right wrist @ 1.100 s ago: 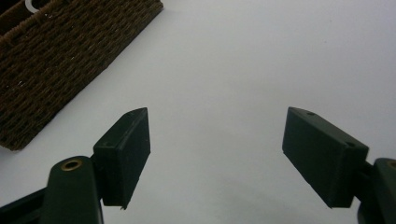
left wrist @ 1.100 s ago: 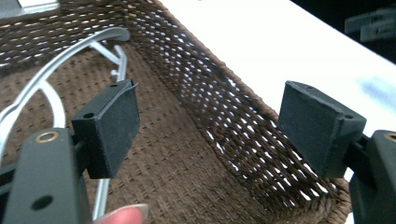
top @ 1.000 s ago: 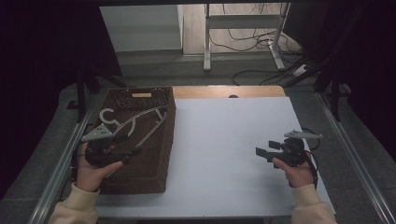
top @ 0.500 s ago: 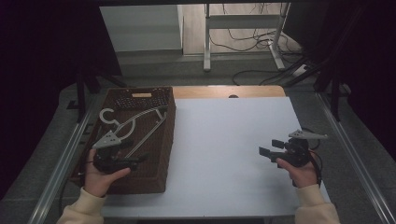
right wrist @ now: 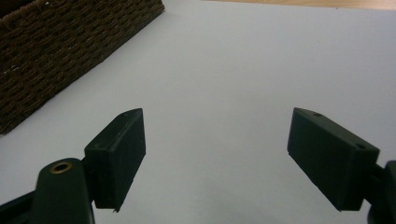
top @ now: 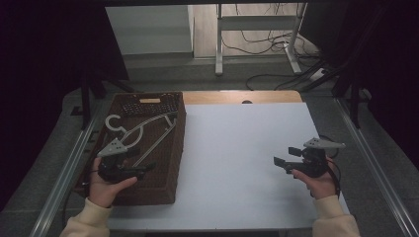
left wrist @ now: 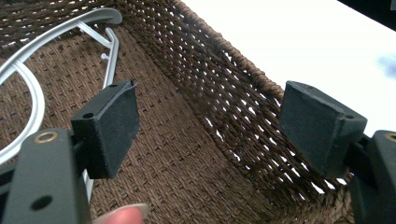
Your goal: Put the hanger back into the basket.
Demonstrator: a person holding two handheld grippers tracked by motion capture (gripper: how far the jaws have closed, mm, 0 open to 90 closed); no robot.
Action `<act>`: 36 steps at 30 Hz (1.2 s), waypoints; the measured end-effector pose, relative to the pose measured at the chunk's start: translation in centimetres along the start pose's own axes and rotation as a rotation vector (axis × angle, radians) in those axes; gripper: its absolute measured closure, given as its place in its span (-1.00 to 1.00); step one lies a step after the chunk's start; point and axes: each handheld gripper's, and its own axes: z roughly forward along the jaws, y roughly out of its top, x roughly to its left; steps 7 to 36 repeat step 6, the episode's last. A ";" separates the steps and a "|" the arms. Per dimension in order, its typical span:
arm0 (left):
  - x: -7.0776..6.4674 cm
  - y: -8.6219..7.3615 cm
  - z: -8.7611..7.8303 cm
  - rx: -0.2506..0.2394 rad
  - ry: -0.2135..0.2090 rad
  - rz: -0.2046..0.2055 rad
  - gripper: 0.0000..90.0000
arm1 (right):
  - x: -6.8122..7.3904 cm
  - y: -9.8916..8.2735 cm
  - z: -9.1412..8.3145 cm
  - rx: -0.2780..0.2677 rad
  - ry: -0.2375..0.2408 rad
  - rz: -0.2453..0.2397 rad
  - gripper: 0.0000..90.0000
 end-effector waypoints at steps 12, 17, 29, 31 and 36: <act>0.0 0.1 -0.3 -0.011 0.003 0.000 -0.55 | 0.0 0.0 0.2 0.003 -0.003 -0.007 -0.58; 0.0 0.1 -0.3 -0.011 0.003 0.000 -0.55 | 0.0 0.0 0.2 0.003 -0.003 -0.007 -0.58; 0.0 0.1 -0.3 -0.011 0.003 0.000 -0.55 | 0.0 0.0 0.2 0.003 -0.003 -0.007 -0.58; 0.0 0.1 -0.3 -0.011 0.003 0.000 -0.55 | 0.0 0.0 0.2 0.003 -0.003 -0.007 -0.58; 0.0 0.1 -0.3 -0.011 0.003 0.000 -0.55 | 0.0 0.0 0.2 0.003 -0.003 -0.007 -0.58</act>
